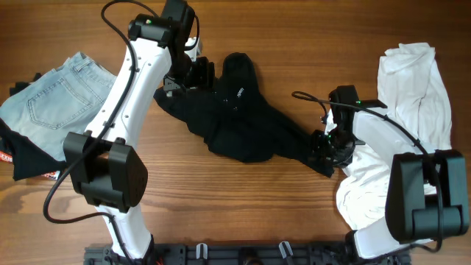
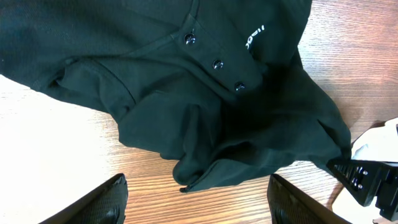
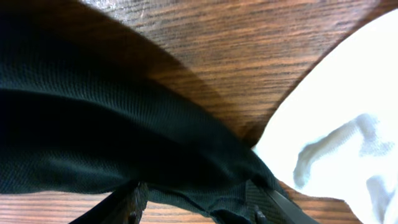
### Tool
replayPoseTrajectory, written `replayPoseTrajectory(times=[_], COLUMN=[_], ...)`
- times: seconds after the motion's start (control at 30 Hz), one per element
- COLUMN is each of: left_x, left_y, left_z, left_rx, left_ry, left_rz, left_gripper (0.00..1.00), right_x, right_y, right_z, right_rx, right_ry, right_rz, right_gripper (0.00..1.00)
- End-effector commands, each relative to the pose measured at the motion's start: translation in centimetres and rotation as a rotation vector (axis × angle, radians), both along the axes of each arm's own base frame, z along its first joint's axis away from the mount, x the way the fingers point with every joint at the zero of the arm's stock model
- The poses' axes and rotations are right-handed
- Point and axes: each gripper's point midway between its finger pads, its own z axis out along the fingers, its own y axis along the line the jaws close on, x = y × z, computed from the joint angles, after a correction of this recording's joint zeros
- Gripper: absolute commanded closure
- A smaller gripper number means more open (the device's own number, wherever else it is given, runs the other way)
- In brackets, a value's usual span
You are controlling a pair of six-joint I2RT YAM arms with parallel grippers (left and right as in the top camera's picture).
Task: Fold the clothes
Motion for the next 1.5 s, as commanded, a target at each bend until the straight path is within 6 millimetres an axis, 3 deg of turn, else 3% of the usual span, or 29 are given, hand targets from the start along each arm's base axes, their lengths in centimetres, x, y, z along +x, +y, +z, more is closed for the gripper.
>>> replayPoseTrajectory(times=[0.0,0.1,0.17,0.2,0.23,0.27,0.4,0.47,0.63,0.73,0.93,1.07,1.2,1.37,1.47], left_x=[0.0,0.0,0.0,0.0,0.0,0.0,0.0,0.0,-0.2,-0.7,-1.8,-3.4,-4.9,-6.2,-6.9], left_y=[0.2,0.2,0.2,0.2,0.2,0.2,0.2,0.2,0.3,0.4,0.7,-0.3,-2.0,-5.1,-3.9], left_z=[0.8,0.8,0.8,0.8,0.8,0.8,0.8,0.7,0.7,0.6,-0.1,-1.7,-4.9,-6.6,-8.0], left_rx=[0.000,0.000,0.000,0.000,0.000,0.000,0.000,0.001,0.002,0.009,0.020,-0.005,-0.008,-0.054,0.079], left_ry=[-0.024,-0.025,-0.024,-0.024,-0.024,-0.025,-0.024,-0.023,-0.015,0.006,0.054,0.123,0.163,0.177,0.174], left_rz=[0.016,0.016,0.016,0.016,0.016,0.016,0.016,0.016,0.019,0.019,0.020,0.006,-0.013,-0.031,0.019], left_gripper=[0.28,0.28,0.28,0.28,0.28,0.28,0.28,0.28,0.28,0.28,0.28,0.28,0.27,0.24,0.23], right_x=[-1.3,-1.6,-1.5,-1.5,-1.6,-1.6,-1.7,-0.7,5.3,6.5,7.6,7.0,6.9,6.9,6.9], right_y=[-1.1,-0.5,-0.4,-0.4,-0.4,-0.4,-0.3,-0.6,-1.3,-2.2,-11.9,-14.7,-14.8,-14.8,-14.8], right_z=[-1.4,-1.3,-1.3,-1.3,-1.3,-1.3,-1.1,-0.3,6.2,9.4,16.1,16.7,16.6,16.6,16.6], right_rx=[-0.066,-0.028,-0.022,-0.022,-0.021,-0.017,-0.016,-0.016,-0.010,-0.063,-0.328,-0.286,-0.288,-0.289,-0.290], right_ry=[0.025,0.031,0.030,0.030,0.031,0.032,0.039,0.013,-0.180,-0.221,-0.326,-0.344,-0.340,-0.340,-0.341], right_rz=[0.015,0.029,0.028,0.028,0.028,0.028,0.023,0.018,0.048,0.064,-0.270,-0.325,-0.316,-0.302,-0.298], right_gripper=[0.43,0.50,0.67,0.85,0.94,0.96,0.96,0.96,0.96,0.96,0.96,0.96,0.96,0.96,0.96])
